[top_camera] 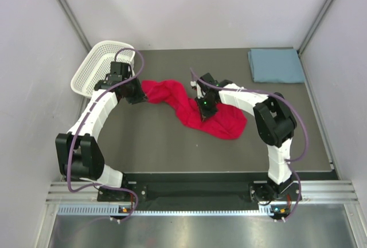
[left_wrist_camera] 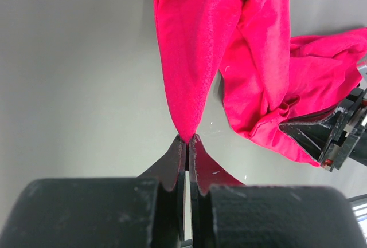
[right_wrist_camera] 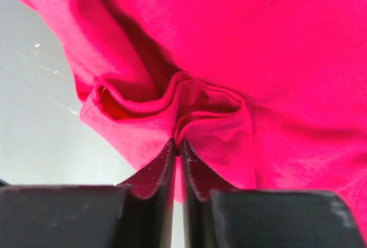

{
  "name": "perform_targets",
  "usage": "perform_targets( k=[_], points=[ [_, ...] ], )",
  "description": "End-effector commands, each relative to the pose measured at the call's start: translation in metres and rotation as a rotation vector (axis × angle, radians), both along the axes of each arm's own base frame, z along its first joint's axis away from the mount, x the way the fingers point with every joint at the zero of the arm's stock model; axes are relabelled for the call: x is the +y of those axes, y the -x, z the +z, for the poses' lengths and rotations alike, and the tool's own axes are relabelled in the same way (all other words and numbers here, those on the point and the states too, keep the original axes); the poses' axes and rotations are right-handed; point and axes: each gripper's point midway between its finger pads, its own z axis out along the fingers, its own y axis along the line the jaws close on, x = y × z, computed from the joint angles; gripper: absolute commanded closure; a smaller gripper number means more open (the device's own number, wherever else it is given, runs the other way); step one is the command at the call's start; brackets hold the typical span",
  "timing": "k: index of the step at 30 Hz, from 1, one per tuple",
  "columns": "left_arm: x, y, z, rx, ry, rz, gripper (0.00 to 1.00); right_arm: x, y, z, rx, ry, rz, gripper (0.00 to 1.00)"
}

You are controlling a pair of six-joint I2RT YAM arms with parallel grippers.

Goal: Fold and stack the t-shirts

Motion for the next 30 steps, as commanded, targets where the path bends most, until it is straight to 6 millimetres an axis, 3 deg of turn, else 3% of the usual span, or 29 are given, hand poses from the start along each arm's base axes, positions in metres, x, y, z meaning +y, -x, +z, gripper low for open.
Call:
perform_targets(
  k=[1,6,9,11,12,14,16,20,24,30],
  points=[
    [-0.002,-0.006,0.016,-0.044,0.016,0.003,1.00,-0.001,-0.026,0.007,-0.072,-0.006,-0.022,0.99],
    [0.000,-0.002,0.022,-0.055,0.009,0.008,1.00,-0.013,-0.029,0.031,-0.123,0.008,-0.036,1.00],
    [0.001,-0.002,0.029,-0.071,0.011,0.020,1.00,-0.023,-0.025,0.062,-0.170,-0.017,-0.050,1.00],
    [0.002,-0.002,0.034,-0.079,0.016,0.034,1.00,-0.033,-0.021,0.072,-0.183,-0.009,-0.073,1.00],
    [0.002,-0.002,0.041,-0.094,0.021,0.039,1.00,-0.036,-0.020,0.090,-0.220,-0.025,-0.081,1.00],
    [0.001,-0.004,0.053,-0.118,0.036,0.059,1.00,-0.052,-0.022,0.107,-0.261,-0.011,-0.132,1.00],
    [0.000,-0.005,0.066,-0.145,0.055,0.069,1.00,-0.066,-0.024,0.141,-0.339,-0.032,-0.181,1.00],
    [-0.002,-0.007,0.092,-0.179,0.104,0.116,1.00,-0.119,-0.034,0.196,-0.461,-0.020,-0.334,1.00],
    [0.004,-0.003,0.116,-0.228,0.129,0.185,1.00,-0.179,-0.028,0.251,-0.599,0.020,-0.486,1.00],
    [0.021,0.007,0.143,-0.280,0.105,0.279,1.00,-0.249,-0.005,0.300,-0.745,0.020,-0.690,1.00]
  ],
)
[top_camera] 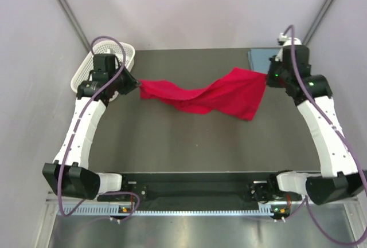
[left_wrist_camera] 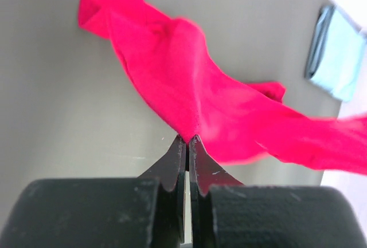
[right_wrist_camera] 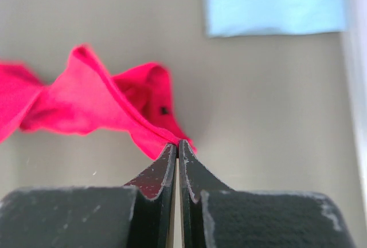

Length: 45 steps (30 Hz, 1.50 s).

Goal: Fold and stack the t-shirts

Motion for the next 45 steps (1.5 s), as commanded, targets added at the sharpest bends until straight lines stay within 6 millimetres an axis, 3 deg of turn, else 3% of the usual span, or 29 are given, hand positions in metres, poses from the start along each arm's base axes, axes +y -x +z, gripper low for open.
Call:
perform_targets(
  k=[1,3,8,16,17,19,20,26,29,32,35,40,41,45],
  points=[
    [0.018,0.003,0.039,-0.081,-0.012,0.105,1.00,-0.039,0.020,0.039,-0.109,0.018,-0.128,1.00],
    [0.029,0.006,0.040,-0.065,-0.032,0.144,1.00,-0.057,0.030,0.050,-0.149,0.045,-0.192,1.00],
    [0.060,0.007,0.048,-0.066,-0.050,0.240,1.00,-0.076,0.037,0.069,-0.208,0.080,-0.266,1.00],
    [0.054,-0.018,0.087,-0.150,-0.038,0.198,1.00,-0.072,0.013,0.128,-0.312,0.046,-0.272,1.00],
    [0.054,-0.020,0.099,-0.176,-0.036,0.190,1.00,-0.070,0.010,0.132,-0.320,0.042,-0.270,1.00],
    [0.049,-0.025,0.100,-0.163,-0.032,0.166,1.00,-0.070,0.006,0.143,-0.339,0.035,-0.273,1.00],
    [0.049,-0.025,0.111,-0.183,-0.033,0.159,1.00,-0.070,0.005,0.145,-0.340,0.036,-0.273,1.00],
    [0.043,-0.008,0.128,-0.206,-0.031,0.110,1.00,-0.075,0.015,0.167,-0.401,0.044,-0.278,1.00],
    [0.041,0.013,0.147,-0.257,-0.031,0.096,1.00,-0.073,0.033,0.190,-0.487,0.018,-0.256,1.00],
    [0.041,0.035,0.162,-0.300,-0.043,0.097,1.00,-0.078,0.066,0.217,-0.590,0.005,-0.258,1.00],
    [0.034,0.059,0.183,-0.363,-0.030,0.082,1.00,-0.079,0.117,0.248,-0.719,-0.036,-0.231,1.00],
    [0.024,0.105,0.224,-0.488,0.033,0.051,1.00,-0.078,0.185,0.276,-0.840,-0.081,-0.178,1.00],
    [0.025,0.122,0.233,-0.528,0.036,0.053,1.00,-0.077,0.196,0.279,-0.855,-0.082,-0.165,1.00],
    [0.039,0.170,0.263,-0.649,-0.007,0.092,1.00,-0.085,0.269,0.306,-1.016,-0.104,-0.150,1.00]
  ],
)
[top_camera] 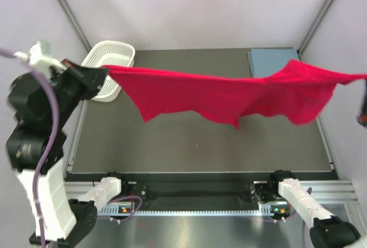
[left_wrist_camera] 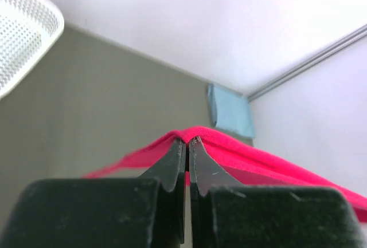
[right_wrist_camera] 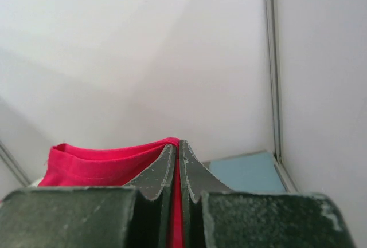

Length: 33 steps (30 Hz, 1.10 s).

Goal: Fold and stack the t-shirts

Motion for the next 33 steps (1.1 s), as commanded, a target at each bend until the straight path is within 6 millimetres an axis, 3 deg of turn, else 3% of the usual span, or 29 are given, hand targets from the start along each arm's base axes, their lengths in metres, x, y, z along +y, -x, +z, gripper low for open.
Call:
perform_targets(
  k=[1,3,5,8,9,11,17,20,22,28,33],
  points=[
    [0.020,0.048,0.041,-0.160,-0.037,0.081,1.00,-0.007,0.046,0.013,-0.081,0.014,-0.014,1.00],
    [0.030,0.066,0.053,-0.206,-0.060,0.120,1.00,-0.010,0.078,0.026,-0.148,-0.003,-0.010,1.00],
    [0.037,0.079,0.066,-0.251,-0.075,0.142,1.00,-0.011,0.085,0.023,-0.136,-0.008,-0.003,1.00],
    [0.033,0.070,0.066,-0.239,-0.063,0.125,1.00,-0.008,0.080,0.026,-0.154,-0.023,0.012,1.00],
    [0.031,0.065,0.065,-0.233,-0.060,0.115,1.00,-0.005,0.057,0.015,-0.103,-0.015,0.010,1.00],
    [0.024,0.044,0.062,-0.207,-0.057,0.102,1.00,-0.002,0.039,0.016,-0.101,-0.010,0.015,1.00],
    [0.010,-0.021,0.062,-0.188,-0.084,0.097,1.00,0.012,-0.051,0.023,-0.071,0.115,0.009,1.00],
    [0.006,-0.050,0.058,-0.167,-0.090,0.103,1.00,0.018,-0.081,0.025,-0.058,0.151,0.016,1.00],
    [0.002,-0.063,0.057,-0.159,-0.095,0.099,1.00,0.023,-0.091,0.028,-0.060,0.155,0.031,1.00],
    [0.007,-0.067,0.049,-0.135,-0.126,0.122,1.00,0.029,-0.089,0.025,-0.056,0.170,0.066,1.00],
    [0.010,-0.048,0.042,-0.131,-0.124,0.114,1.00,0.026,-0.061,0.017,-0.041,0.168,0.073,1.00]
  ],
)
